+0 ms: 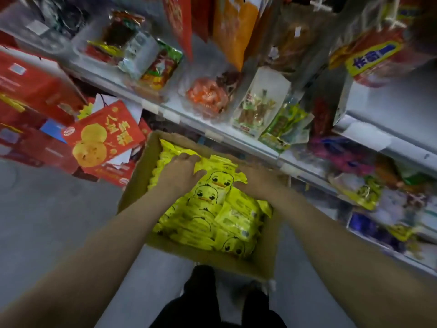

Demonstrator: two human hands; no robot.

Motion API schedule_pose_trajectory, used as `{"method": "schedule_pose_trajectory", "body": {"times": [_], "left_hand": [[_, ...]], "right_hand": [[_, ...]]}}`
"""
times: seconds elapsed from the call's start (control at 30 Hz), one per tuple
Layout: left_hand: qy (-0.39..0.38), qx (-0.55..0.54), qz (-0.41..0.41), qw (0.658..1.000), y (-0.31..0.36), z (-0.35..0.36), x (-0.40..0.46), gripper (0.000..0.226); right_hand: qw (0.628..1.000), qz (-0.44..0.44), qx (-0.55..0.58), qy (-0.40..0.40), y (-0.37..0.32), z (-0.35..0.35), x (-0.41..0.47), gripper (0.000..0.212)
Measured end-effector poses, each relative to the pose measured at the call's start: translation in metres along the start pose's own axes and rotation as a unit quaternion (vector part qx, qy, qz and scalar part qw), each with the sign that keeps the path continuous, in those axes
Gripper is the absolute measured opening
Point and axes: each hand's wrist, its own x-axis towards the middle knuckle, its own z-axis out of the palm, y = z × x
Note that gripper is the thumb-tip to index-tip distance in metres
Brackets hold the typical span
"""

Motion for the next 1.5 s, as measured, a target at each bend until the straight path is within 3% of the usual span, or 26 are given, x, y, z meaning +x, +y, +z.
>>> {"method": "schedule_pose_trajectory", "body": {"times": [0.2, 0.43, 0.6, 0.83, 0.97, 1.07, 1.17, 1.27, 1.37, 1.5], "left_hand": [[-0.094, -0.082, -0.015, 0.992, -0.016, 0.069, 0.023, 0.062], [-0.035, -0.173, -0.048, 0.983, -0.012, 0.107, 0.052, 0.085], [0.012, -0.160, -0.064, 0.985, -0.013, 0.119, 0.061, 0.084], [-0.039, -0.139, -0.072, 0.987, -0.014, 0.131, 0.053, 0.056], [-0.044, -0.199, -0.115, 0.972, -0.015, 0.129, 0.041, 0.038], [-0.046, -0.261, -0.177, 0.948, -0.011, 0.117, 0.026, 0.030], [-0.033, -0.297, -0.214, 0.930, -0.001, 0.101, 0.003, 0.033], [-0.012, -0.338, -0.248, 0.908, 0.024, 0.085, -0.020, 0.085], [0.033, -0.417, -0.248, 0.874, 0.063, 0.068, -0.044, 0.087], [0.065, -0.477, -0.211, 0.851, 0.134, 0.050, -0.078, 0.080]], "right_hand": [[0.987, 0.098, 0.060, -0.109, 0.040, 0.082, 0.014, 0.060], [0.976, 0.147, 0.119, -0.108, 0.061, 0.138, 0.029, 0.082], [0.972, 0.164, 0.154, -0.067, 0.063, 0.161, 0.036, 0.094], [0.986, 0.165, 0.004, 0.023, 0.054, 0.172, 0.034, 0.080], [0.987, 0.155, 0.029, 0.033, 0.056, 0.164, 0.027, 0.052], [0.977, 0.146, 0.138, 0.064, 0.064, 0.153, 0.014, 0.031], [0.944, 0.136, 0.293, 0.061, 0.072, 0.133, -0.004, 0.024], [0.891, 0.134, 0.430, 0.050, 0.076, 0.106, -0.033, 0.025], [0.826, 0.139, 0.543, 0.069, 0.083, 0.085, -0.066, 0.019], [0.702, 0.146, 0.691, 0.092, 0.103, 0.054, -0.122, 0.013]]}}
